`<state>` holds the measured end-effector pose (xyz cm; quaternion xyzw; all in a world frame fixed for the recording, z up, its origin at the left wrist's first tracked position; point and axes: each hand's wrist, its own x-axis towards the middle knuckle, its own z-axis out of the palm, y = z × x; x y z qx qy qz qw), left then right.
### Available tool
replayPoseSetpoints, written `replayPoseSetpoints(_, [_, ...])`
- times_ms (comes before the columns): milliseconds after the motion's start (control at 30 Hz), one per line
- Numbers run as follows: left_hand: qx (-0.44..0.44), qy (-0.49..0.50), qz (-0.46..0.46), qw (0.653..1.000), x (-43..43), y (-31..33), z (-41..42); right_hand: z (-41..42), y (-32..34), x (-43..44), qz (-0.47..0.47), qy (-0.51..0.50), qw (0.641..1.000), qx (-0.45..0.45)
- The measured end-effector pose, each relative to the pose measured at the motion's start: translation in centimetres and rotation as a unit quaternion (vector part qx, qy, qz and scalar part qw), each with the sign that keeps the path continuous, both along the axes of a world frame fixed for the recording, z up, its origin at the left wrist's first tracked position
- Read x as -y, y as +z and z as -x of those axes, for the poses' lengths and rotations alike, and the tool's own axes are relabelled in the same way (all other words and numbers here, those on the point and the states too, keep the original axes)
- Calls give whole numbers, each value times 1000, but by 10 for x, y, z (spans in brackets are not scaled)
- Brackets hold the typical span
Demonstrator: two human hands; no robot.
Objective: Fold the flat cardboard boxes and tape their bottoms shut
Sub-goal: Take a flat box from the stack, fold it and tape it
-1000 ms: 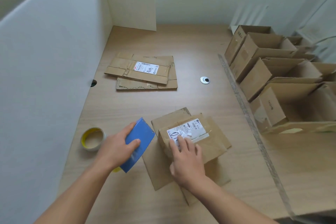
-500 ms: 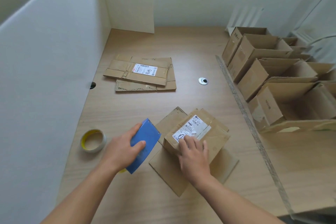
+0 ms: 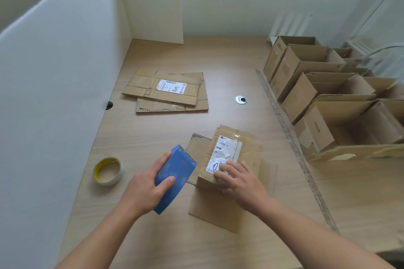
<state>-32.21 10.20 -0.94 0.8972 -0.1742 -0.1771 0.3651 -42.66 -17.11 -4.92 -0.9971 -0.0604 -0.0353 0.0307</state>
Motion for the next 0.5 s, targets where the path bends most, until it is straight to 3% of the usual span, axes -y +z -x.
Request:
replayPoseSetpoints(200, [-3, 8, 0, 1000, 10, 0, 1, 9, -10, 15, -42, -197, 976, -79])
replayPoseSetpoints(500, [66, -17, 13, 998, 25, 13, 29, 10, -14, 34, -2, -55, 998, -14])
